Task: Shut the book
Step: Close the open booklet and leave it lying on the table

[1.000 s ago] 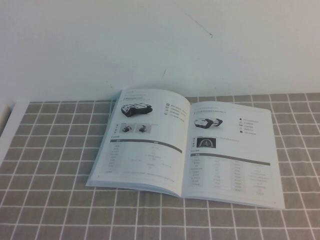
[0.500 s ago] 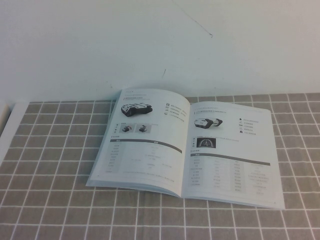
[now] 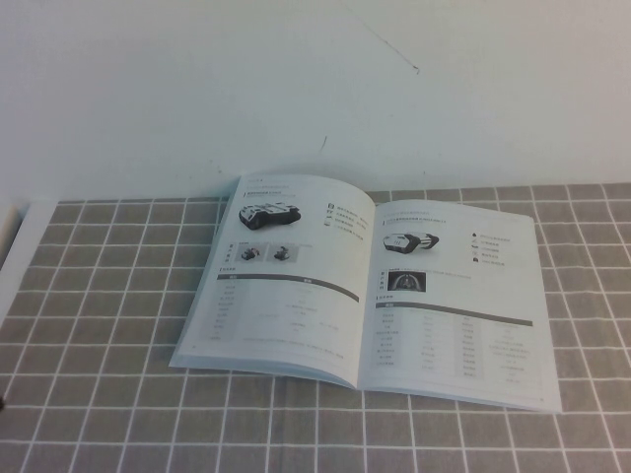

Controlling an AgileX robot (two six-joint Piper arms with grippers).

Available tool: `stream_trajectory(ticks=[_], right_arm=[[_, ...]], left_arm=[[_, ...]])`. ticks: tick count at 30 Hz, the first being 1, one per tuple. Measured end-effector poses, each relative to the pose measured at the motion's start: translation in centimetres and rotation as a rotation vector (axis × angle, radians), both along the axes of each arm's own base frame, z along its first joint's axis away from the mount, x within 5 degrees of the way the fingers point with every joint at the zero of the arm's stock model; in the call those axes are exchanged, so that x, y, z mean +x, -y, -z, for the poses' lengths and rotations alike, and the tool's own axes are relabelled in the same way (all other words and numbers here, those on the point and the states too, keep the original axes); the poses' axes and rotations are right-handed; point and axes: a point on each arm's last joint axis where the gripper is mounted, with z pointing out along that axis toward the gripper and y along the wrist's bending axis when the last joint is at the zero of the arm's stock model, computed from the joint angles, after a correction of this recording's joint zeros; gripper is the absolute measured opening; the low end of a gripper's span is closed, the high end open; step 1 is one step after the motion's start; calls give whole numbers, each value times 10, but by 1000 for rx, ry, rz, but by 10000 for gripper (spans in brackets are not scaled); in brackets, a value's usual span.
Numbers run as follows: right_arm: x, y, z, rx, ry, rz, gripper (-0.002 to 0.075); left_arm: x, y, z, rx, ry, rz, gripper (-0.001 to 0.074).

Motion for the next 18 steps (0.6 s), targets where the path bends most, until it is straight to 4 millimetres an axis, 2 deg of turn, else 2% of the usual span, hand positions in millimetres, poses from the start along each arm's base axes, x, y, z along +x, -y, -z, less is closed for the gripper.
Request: stream_trajectory(ticks=[3,6,9,13,18], right_arm=[[33,-6,-1,-19,-149,-83,-3],[67,-12,8,-11,-236,-159,-3],[100,-19,31,15,-318,-238,-3],[139,-30,74,54,-453,-339,-3],[167,-55,119,60,-558,-442,-3]], left_arm=[[22,7,10,-40,-126,66,-3],[41,15,20,-106,-203,128,-3],[59,21,30,-179,-264,176,-3],[84,31,45,-284,-311,241,-3],[111,36,62,-383,-325,256,-3]])
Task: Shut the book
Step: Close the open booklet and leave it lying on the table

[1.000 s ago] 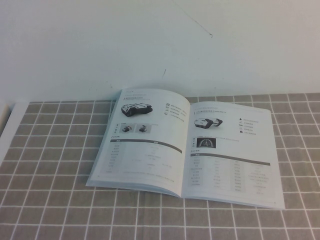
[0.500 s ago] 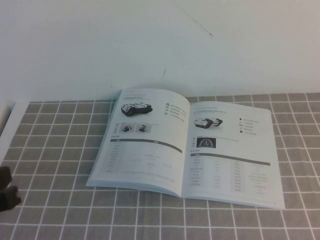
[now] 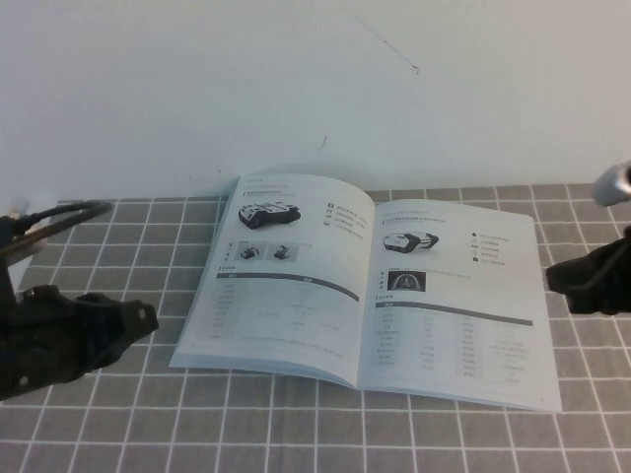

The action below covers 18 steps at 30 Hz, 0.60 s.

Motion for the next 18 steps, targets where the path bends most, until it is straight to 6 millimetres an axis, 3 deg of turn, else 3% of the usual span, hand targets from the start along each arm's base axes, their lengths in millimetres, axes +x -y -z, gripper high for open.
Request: stream_trajectory(ticks=[8,18], right_arm=[[31,-25,64,-57,-68,-28,-3],[60,-29,99,-80,-119,-23,-3]], left_arm=[[30,3,30,-124,-70,-51,-3],[47,10,55,-146,-92,45,-3]])
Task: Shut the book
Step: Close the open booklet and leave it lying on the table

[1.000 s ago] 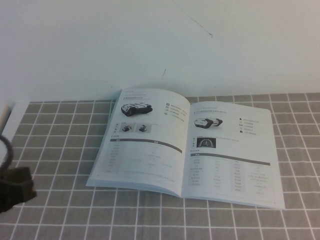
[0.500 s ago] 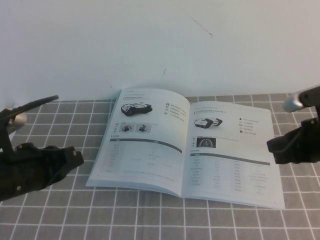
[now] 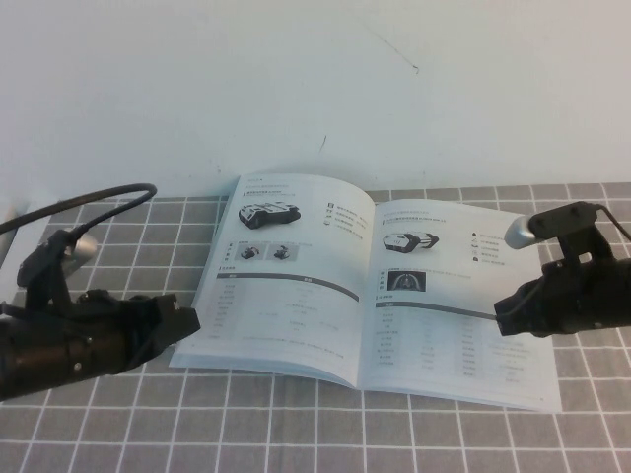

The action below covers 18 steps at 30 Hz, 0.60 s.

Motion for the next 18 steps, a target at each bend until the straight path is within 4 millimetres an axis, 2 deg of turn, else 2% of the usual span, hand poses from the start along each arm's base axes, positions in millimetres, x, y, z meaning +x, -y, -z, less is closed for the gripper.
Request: stream_trajectory(ticks=[7,12,18], right_arm=[[2,0,26,-13,-69,-2,-3],[3,-1,26,-9,-69,-3,-3],[4,-1,26,-9,-68,-3,-3]], left_arm=[[17,-1,-1,49,52,28,-3],[35,-3,-10,97,77,27,-3],[57,-12,-28,276,131,25,-3]])
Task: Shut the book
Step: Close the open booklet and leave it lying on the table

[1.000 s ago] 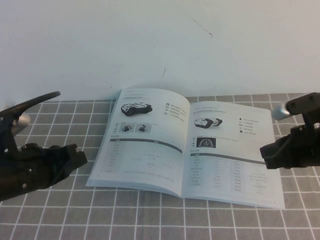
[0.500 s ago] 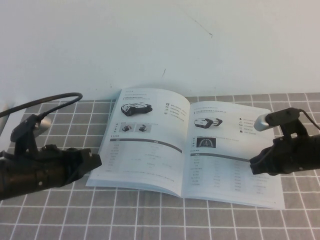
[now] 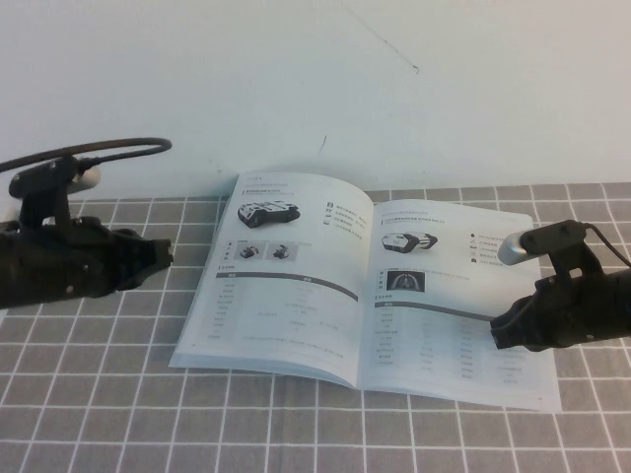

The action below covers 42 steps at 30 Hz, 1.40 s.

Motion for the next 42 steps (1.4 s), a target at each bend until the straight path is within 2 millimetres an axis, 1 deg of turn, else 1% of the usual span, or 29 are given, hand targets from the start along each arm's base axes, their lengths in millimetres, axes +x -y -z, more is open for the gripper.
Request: stream_trajectory(ticks=[4,6,8,11,14,16,20,27,30,34,42], right_arm=[[0,0,0,0,0,0,-3],[0,0,0,-1,0,-2,-3],[0,0,0,-4,4,-6,-3],[0,0,0,-7,4,-10,-3],[0,0,0,-7,4,-10,-3],[0,0,0,-7,4,-10,-3],[0,0,0,-7,4,-11,-3],[0,0,0,-6,4,-14,-3],[0,0,0,-6,4,-14,-3],[0,0,0,-6,4,-14,-3],[0,0,0,-5,3,-15,-3]], left_arm=[[12,-8,-13,130,19,-14,-3],[16,-11,-16,181,-16,-11,-3],[20,-12,-15,204,-87,1,-3],[29,-15,-8,244,-233,19,-3],[42,-15,2,241,-316,25,-3],[52,-14,8,231,-337,22,-3],[76,-12,26,196,-369,18,-3],[103,-4,55,99,-414,60,-3],[109,-3,67,79,-426,48,-3],[113,-3,76,73,-424,29,-3],[115,-2,76,101,-382,49,-3]])
